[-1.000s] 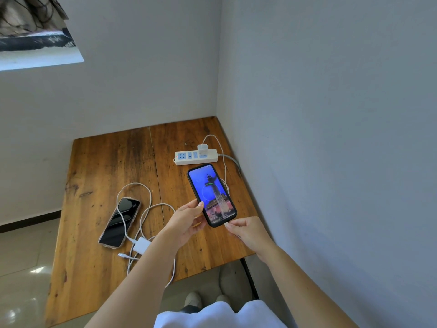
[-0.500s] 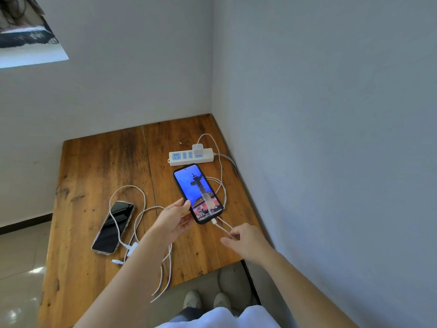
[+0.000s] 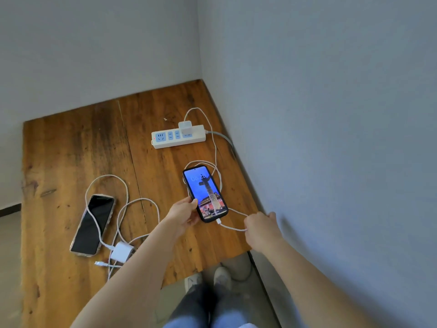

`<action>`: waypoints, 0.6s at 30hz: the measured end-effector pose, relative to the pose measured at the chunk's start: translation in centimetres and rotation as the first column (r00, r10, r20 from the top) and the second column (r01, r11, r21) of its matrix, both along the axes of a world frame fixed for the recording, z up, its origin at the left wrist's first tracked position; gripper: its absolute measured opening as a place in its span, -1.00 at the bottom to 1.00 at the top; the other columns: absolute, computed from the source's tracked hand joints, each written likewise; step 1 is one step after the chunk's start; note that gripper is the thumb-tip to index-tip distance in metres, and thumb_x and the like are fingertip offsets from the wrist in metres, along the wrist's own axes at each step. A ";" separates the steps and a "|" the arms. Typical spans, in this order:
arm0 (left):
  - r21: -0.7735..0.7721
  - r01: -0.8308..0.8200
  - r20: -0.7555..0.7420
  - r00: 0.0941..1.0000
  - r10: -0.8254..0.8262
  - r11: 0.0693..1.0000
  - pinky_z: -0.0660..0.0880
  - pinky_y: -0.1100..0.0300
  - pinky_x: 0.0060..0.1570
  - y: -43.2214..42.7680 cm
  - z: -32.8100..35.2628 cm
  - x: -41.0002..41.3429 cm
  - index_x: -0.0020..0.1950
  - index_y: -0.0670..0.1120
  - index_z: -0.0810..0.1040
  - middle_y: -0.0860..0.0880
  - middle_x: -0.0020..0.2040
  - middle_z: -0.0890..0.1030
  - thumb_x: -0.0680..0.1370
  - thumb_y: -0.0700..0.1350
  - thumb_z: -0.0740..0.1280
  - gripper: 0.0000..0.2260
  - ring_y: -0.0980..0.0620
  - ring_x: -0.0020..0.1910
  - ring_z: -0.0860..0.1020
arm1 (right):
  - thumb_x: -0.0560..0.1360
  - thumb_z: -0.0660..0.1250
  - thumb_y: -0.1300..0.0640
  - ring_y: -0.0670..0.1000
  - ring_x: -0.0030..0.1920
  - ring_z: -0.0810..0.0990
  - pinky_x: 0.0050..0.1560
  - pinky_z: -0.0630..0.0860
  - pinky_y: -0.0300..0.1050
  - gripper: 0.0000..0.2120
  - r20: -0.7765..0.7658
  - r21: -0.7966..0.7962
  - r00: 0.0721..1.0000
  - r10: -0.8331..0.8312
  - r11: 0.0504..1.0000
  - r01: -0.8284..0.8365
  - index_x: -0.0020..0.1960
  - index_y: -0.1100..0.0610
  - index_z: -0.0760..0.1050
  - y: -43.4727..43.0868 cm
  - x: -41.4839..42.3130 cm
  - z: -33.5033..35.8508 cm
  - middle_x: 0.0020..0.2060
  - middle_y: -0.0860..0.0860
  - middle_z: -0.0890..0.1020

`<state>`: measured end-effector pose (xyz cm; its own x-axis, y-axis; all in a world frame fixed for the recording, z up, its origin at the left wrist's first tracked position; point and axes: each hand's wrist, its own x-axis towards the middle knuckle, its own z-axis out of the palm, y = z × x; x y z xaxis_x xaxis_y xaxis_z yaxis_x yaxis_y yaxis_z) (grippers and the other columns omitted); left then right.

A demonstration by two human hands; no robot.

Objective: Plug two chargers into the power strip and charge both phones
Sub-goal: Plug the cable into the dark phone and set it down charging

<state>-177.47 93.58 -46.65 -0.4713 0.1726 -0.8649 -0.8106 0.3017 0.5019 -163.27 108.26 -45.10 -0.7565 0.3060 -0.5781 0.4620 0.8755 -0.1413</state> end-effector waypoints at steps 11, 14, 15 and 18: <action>-0.004 -0.021 0.087 0.996 0.021 1.000 0.56 0.12 -0.05 2.5 -5.0 2.0 0.42 -0.08 0.37 -0.13 0.21 0.56 0.56 -0.14 0.32 -0.58 -0.05 0.19 0.53 | 0.53 0.24 0.11 0.00 -0.12 0.57 0.18 0.34 0.06 -0.92 0.012 -0.227 0.981 -0.195 0.955 0.192 -0.01 -0.01 0.49 -0.5 1.7 -4.1 -0.20 -0.08 0.60; -0.078 -0.061 0.015 0.998 0.062 0.995 0.58 0.18 -0.19 2.4 -5.3 2.6 0.36 -0.12 0.44 -0.12 0.20 0.55 0.52 -0.14 0.37 -0.59 -0.05 0.17 0.53 | 0.56 0.25 0.10 0.01 -0.02 0.59 0.21 0.39 0.04 -0.84 0.017 -0.246 0.975 -0.222 0.944 0.219 0.12 -0.01 0.49 -1.0 1.4 -3.8 -0.05 -0.06 0.63; -0.104 -0.050 -0.020 0.999 0.048 0.993 0.58 0.20 -0.22 2.4 -5.2 2.8 0.36 -0.12 0.45 -0.12 0.20 0.55 0.52 -0.13 0.37 -0.59 -0.04 0.15 0.54 | 0.56 0.25 0.10 0.01 -0.01 0.59 0.21 0.41 0.03 -0.84 0.014 -0.241 0.975 -0.220 0.946 0.217 0.13 0.00 0.49 -1.1 1.4 -3.7 -0.04 -0.06 0.63; -0.170 0.023 -0.136 0.990 -0.046 0.985 0.57 0.27 -0.31 2.0 -4.9 3.4 0.38 -0.11 0.43 -0.09 0.22 0.57 0.53 -0.09 0.37 -0.57 0.00 0.08 0.56 | 0.56 0.24 0.13 0.00 -0.03 0.60 0.22 0.46 0.07 -0.84 0.002 -0.261 0.977 -0.215 0.943 0.208 0.12 0.04 0.50 -1.7 1.3 -3.7 -0.07 -0.04 0.63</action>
<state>-174.09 95.58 -51.55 -0.5851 0.0488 -0.8095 -0.7242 0.4177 0.5486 -162.02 106.57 -48.78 -0.7069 0.3029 -0.6392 0.6253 0.6900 -0.3645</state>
